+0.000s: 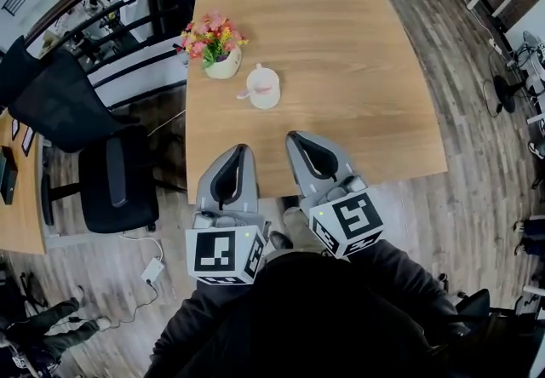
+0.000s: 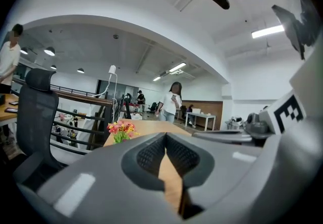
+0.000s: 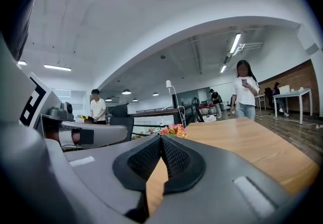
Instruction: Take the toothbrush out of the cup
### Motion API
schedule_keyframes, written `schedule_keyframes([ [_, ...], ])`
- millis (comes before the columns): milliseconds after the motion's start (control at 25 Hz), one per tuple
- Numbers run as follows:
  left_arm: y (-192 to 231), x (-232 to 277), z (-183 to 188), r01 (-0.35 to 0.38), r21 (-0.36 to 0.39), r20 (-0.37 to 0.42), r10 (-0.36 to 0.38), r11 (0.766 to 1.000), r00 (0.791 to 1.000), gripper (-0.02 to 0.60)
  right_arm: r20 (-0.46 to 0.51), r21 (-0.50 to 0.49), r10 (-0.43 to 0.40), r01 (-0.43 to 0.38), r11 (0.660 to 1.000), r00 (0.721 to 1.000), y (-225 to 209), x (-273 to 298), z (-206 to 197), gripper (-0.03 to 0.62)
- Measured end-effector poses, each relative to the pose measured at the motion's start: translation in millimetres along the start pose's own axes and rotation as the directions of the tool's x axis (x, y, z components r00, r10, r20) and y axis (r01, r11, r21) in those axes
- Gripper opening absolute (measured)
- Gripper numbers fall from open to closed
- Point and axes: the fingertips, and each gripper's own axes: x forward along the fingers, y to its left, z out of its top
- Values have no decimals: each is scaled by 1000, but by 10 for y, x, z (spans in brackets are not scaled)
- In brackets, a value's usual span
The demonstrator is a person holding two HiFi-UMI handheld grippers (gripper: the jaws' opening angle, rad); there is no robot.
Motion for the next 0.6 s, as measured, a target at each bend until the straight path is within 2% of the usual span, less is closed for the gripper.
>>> schedule_keyframes([
  [320,456,319,109,-87,5,-1,87,996,996,8,2,-3,91,-91,996,996,-37,628,101,2],
  [600,758,741,159,-115,-1,-9,115,993,993,8,-5,7,136,-136,991,991,-189,1132,167,2],
])
